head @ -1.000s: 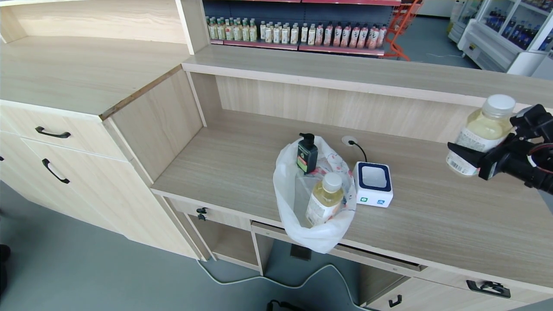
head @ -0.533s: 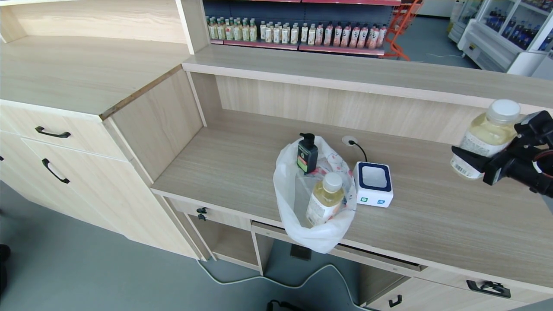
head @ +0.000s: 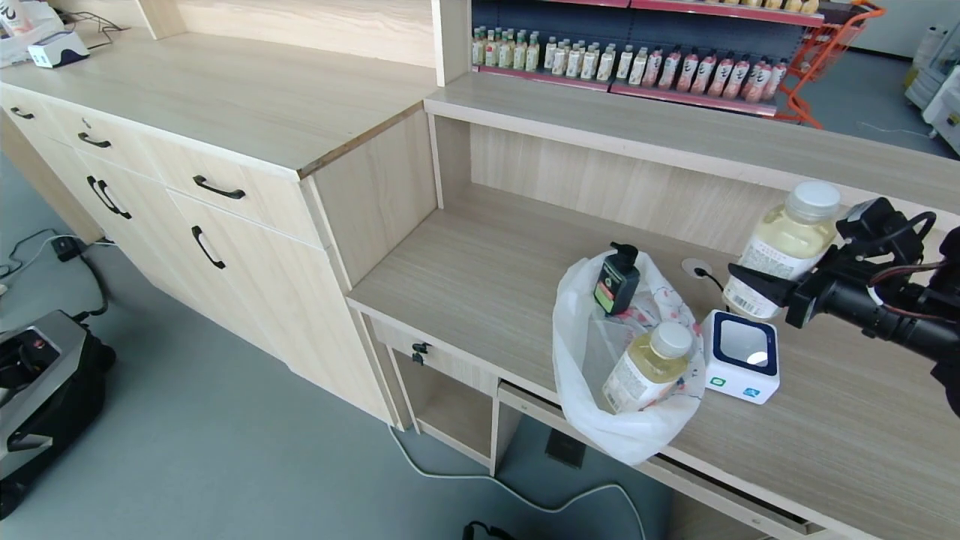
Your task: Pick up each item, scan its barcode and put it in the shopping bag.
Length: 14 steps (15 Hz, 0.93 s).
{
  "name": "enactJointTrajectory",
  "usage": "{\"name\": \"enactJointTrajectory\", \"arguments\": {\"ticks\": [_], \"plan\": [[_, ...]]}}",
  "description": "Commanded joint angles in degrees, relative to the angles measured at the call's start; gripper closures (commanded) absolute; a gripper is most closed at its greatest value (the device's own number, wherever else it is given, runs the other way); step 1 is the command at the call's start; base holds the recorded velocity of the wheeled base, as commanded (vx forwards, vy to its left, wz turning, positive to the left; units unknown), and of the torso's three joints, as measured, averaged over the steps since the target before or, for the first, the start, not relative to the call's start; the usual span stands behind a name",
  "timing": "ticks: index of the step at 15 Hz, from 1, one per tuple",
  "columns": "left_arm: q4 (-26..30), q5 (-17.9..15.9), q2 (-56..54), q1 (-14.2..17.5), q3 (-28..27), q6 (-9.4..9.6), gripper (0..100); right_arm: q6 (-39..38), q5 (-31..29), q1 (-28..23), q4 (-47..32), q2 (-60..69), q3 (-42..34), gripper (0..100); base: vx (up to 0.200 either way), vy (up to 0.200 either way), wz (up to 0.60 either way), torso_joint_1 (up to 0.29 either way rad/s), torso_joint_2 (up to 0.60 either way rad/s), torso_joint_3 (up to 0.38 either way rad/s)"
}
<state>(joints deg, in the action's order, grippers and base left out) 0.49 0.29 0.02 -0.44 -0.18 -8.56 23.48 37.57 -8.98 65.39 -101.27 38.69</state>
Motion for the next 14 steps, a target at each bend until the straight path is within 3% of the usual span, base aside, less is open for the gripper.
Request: {"name": "enactJointTrajectory", "arguments": {"ticks": [1,8,14], "plan": [[0.0,0.1,0.0,0.1,0.0,0.03,0,-2.2,0.0,1.3,0.0,-3.7,0.0,100,0.000,0.000,0.00,0.000,0.00,0.000],[0.0,0.0,0.0,0.1,0.0,-0.06,0,-10.5,0.0,4.0,0.7,-12.6,1.6,100,0.000,0.000,0.00,0.000,0.00,0.000],[0.0,0.0,0.0,0.1,0.0,-0.06,0,-14.1,0.3,9.7,10.5,-18.4,2.9,100,0.000,0.000,0.00,0.000,0.00,0.000]]}}
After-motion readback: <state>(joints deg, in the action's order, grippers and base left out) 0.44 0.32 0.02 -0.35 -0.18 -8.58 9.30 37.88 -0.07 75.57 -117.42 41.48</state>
